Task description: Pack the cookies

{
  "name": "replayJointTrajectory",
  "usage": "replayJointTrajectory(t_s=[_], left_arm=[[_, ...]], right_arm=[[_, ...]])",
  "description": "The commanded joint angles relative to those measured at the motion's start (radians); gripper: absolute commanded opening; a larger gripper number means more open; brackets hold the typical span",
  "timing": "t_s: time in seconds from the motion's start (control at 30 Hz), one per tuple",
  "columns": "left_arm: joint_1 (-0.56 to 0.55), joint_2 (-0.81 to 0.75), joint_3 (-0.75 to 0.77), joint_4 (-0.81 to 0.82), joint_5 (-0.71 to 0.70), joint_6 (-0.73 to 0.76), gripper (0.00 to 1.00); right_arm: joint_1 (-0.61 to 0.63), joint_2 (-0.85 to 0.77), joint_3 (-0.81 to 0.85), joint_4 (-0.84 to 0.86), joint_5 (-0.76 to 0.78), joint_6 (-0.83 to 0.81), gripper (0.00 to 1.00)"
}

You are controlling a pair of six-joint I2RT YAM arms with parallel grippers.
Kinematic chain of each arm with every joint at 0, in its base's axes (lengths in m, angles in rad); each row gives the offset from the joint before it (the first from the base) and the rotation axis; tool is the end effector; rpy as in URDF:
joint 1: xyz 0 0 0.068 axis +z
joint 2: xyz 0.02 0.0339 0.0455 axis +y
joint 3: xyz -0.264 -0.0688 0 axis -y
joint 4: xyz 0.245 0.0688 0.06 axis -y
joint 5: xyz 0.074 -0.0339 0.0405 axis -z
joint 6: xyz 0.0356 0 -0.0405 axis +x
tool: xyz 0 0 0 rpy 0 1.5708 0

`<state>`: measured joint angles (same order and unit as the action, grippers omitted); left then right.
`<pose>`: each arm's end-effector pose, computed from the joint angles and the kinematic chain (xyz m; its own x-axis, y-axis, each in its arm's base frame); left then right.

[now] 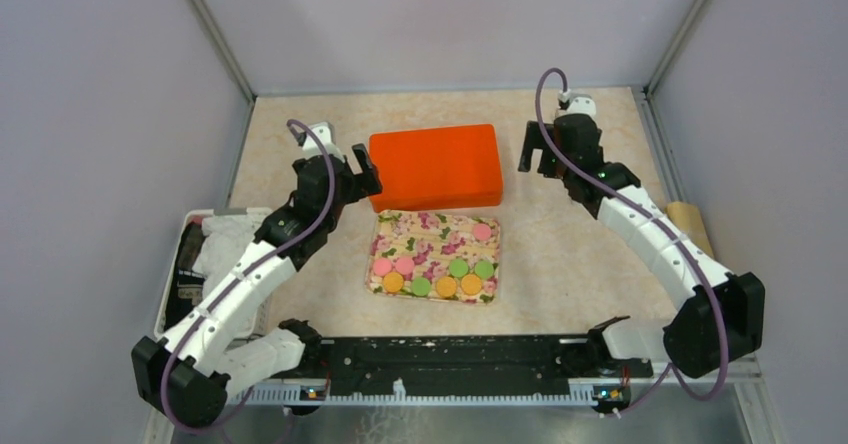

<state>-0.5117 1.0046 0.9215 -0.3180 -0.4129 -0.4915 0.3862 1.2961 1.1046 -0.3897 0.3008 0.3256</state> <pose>0.2038 -0.0980 0.3341 -0.3598 -0.2937 -0.8856 -0.0492 0.9538 -0.2964 0.2732 0.0997 0.3206 -0.5236 0.1169 -0.8439 0.0392 0.9928 0.1132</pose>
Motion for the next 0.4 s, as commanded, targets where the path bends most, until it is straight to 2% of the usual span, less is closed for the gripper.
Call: replayJointTrajectory(t_s=[0.0, 0.2, 0.37], left_arm=[[-0.004, -0.003, -0.018, 0.011, -0.040, 0.004, 0.98], [-0.002, 0.001, -0.035, 0.021, -0.021, 0.004, 0.98], [-0.003, -0.004, -0.039, 0.019, -0.030, 0.005, 0.98]], right_arm=[[0.008, -0.058, -0.022, 0.020, 0.034, 0.020, 0.99], [0.008, -0.070, -0.046, -0.006, 0.146, 0.033, 0.99], [0.008, -0.076, -0.054, -0.005, 0.165, 0.030, 0.99]])
